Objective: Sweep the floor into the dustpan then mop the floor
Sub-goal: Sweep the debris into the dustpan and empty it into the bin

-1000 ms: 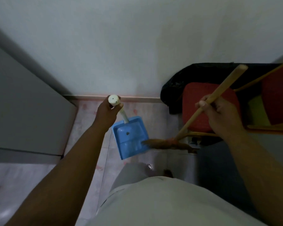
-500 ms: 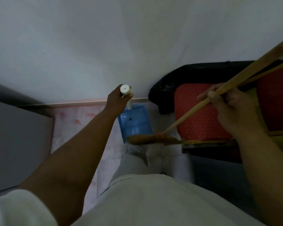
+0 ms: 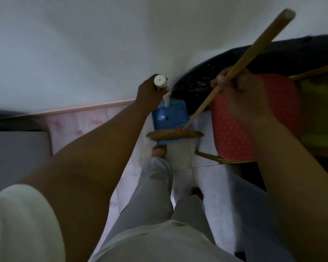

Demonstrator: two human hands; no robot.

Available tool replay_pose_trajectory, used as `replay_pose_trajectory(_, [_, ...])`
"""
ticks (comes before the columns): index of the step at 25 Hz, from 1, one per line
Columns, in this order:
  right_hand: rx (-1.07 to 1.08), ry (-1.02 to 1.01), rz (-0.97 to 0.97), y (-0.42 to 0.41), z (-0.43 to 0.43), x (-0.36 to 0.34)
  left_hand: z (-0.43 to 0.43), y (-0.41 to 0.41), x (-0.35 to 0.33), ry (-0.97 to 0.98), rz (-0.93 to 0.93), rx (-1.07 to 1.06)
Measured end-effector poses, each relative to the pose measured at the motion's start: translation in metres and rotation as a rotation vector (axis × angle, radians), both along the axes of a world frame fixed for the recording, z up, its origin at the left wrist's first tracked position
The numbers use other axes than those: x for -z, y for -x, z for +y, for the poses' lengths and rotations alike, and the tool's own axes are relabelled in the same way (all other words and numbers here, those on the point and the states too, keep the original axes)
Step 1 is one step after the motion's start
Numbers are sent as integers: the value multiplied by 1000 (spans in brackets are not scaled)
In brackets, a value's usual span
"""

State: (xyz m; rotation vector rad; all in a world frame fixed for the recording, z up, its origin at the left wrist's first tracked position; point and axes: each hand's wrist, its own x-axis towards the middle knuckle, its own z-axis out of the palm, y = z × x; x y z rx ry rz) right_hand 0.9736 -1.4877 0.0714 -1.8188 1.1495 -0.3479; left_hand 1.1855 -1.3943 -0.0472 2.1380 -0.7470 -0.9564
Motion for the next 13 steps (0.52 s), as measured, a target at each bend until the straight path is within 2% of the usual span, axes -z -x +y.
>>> replay_pose_trajectory(5, [-43, -20, 17, -44, -36, 34, -34, -16, 21, 11, 31, -5])
replay_pose_trajectory(13, [-134, -14, 198, -120, -68, 87, -71, -38, 41, -34, 76, 50])
